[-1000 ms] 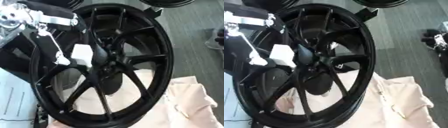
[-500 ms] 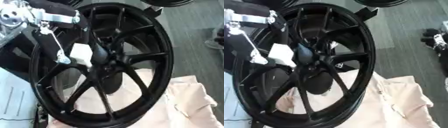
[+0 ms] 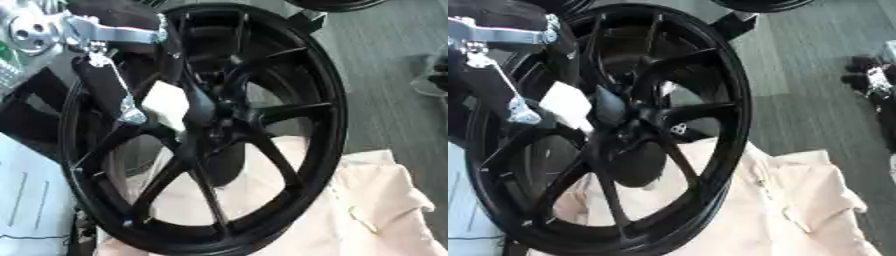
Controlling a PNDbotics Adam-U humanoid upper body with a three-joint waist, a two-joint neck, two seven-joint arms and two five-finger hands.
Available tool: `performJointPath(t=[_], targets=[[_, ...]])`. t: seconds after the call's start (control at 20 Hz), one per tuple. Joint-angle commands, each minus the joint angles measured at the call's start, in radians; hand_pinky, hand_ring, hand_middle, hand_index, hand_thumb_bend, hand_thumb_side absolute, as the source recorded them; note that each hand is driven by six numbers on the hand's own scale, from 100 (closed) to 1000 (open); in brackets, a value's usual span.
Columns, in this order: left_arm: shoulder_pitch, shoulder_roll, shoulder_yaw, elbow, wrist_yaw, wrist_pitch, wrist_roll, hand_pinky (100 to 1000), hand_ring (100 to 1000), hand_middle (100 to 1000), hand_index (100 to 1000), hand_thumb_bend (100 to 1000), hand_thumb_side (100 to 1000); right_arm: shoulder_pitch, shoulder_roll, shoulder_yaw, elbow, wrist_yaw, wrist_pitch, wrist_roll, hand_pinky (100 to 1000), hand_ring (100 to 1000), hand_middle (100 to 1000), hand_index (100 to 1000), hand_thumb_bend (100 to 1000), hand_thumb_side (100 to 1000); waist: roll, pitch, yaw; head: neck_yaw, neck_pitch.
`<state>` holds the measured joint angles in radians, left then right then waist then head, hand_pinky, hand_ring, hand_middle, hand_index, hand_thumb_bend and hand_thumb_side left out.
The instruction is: Pull the pin out of the wheel hub.
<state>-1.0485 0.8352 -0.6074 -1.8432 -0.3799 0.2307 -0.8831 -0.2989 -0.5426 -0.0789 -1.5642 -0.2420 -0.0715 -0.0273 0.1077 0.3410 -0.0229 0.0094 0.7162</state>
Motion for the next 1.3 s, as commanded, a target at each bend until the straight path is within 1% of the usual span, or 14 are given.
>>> performJointPath(t=[0.05, 0.2, 0.5, 0.6, 0.8, 0.9, 1.05, 1.3], targets=[[-0.011, 0.025, 0.017, -0.018, -0.013, -0.008, 0.004, 724, 643, 521, 362, 438, 100, -0.007, -0.034, -0.004, -0.013, 0.002, -0.001, 0.001, 895, 767, 733, 791, 100, 740, -0.006, -0.024, 0.001, 0.005, 0.001], [0.004, 0.047, 0.05, -0.045, -0.001, -0.008, 0.025, 721, 637, 513, 347, 440, 100, -0.007, -0.035, -0.005, -0.012, 0.002, 0.0, 0.001, 895, 767, 734, 791, 100, 742, -0.006, -0.024, 0.002, 0.003, 0.001], [0.046, 0.111, 0.169, -0.132, 0.067, 0.017, 0.07, 716, 631, 503, 332, 429, 100, -0.004, -0.036, -0.006, -0.011, 0.004, 0.0, 0.0, 895, 768, 734, 791, 100, 743, -0.006, -0.023, 0.006, 0.001, -0.001], [0.058, 0.131, 0.212, -0.151, 0.075, 0.019, 0.086, 713, 630, 504, 331, 417, 100, -0.004, -0.036, -0.006, -0.012, 0.004, 0.0, -0.001, 895, 768, 734, 791, 100, 741, -0.007, -0.023, 0.008, 0.0, -0.002], [0.128, 0.184, 0.335, -0.156, 0.112, 0.034, 0.163, 716, 631, 506, 332, 420, 100, -0.004, -0.036, -0.009, -0.012, 0.003, 0.0, -0.003, 895, 767, 734, 791, 100, 742, -0.005, -0.021, 0.013, -0.001, -0.002], [0.181, 0.218, 0.394, -0.146, 0.109, 0.053, 0.213, 717, 631, 506, 335, 423, 100, -0.003, -0.037, -0.011, -0.012, 0.004, 0.0, -0.004, 895, 767, 734, 791, 100, 741, -0.005, -0.019, 0.015, -0.004, -0.004], [0.279, 0.264, 0.484, -0.091, 0.088, 0.085, 0.295, 715, 630, 505, 336, 416, 100, -0.003, -0.038, -0.014, -0.014, 0.004, -0.001, -0.006, 895, 767, 734, 791, 100, 739, -0.006, -0.017, 0.018, -0.009, -0.008], [0.414, 0.296, 0.611, 0.039, 0.083, 0.11, 0.407, 710, 627, 502, 337, 392, 100, -0.001, -0.037, -0.019, -0.015, 0.004, -0.003, -0.011, 895, 767, 734, 791, 100, 741, -0.01, -0.011, 0.024, -0.023, -0.013]])
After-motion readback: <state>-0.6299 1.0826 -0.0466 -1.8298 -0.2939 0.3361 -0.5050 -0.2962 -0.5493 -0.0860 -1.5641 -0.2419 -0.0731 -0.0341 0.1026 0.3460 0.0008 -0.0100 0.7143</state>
